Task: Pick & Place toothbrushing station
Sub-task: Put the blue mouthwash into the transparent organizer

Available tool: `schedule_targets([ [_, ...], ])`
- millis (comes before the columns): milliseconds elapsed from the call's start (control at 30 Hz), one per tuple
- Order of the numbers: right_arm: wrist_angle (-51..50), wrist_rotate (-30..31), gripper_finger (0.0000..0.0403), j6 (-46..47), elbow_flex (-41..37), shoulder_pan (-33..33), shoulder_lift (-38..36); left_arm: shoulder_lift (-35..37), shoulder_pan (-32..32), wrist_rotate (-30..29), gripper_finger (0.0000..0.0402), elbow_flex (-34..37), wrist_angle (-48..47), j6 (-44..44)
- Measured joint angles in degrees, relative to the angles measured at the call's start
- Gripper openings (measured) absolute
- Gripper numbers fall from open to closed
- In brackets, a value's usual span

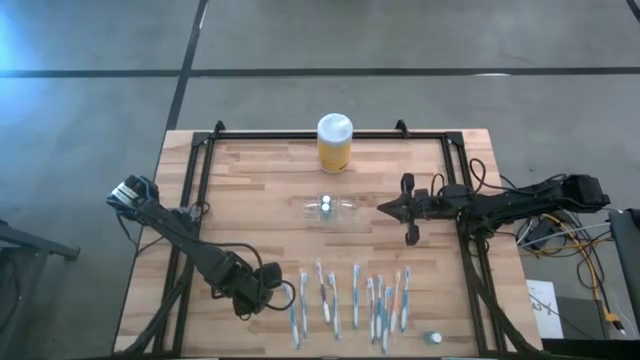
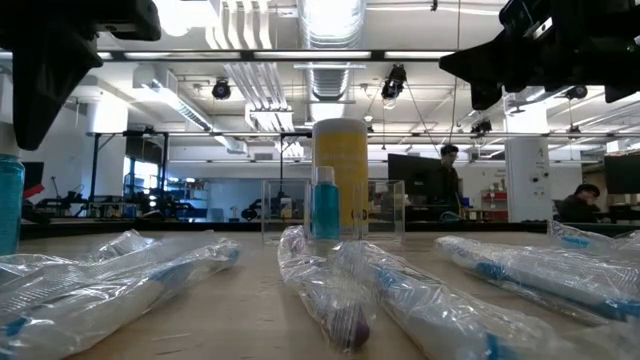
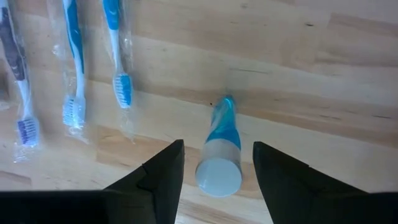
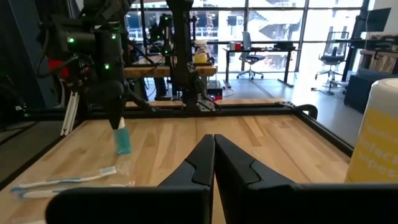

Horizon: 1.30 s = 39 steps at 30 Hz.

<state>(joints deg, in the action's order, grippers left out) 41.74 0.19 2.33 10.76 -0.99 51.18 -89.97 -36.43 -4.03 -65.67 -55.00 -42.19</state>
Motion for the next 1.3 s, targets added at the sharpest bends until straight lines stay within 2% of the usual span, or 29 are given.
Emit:
schedule_targets([
  [267,0.11,0.0,0.0008,-0.35,-0.02,0.0,0.0,0.0,0.04,-0.02,0.0187,0.26,0.0,-0.64],
  [733,0.11,-0.02,0.0008,0.09,-0.02,0.0,-0.01,0.0,0.09,-0.04,0.01,0.24,0.59,-0.1],
  [1000,0.12,-0.04,0.0008,0.31,-0.02,0.0,-0.02,0.42,0.65,-0.04,0.0099,-1.05,0.59,4.13],
  [1167,0.11,-0.11,0.0008,0.55,-0.02,0.0,-0.02,3.25,2.87,-0.38,0.0099,-3.87,0.51,7.51],
  [1300,0.09,-0.18,0.0008,0.7,-0.02,0.0,-0.02,7.1,5.95,-2.81,0.0099,-7.18,0.95,10.63],
])
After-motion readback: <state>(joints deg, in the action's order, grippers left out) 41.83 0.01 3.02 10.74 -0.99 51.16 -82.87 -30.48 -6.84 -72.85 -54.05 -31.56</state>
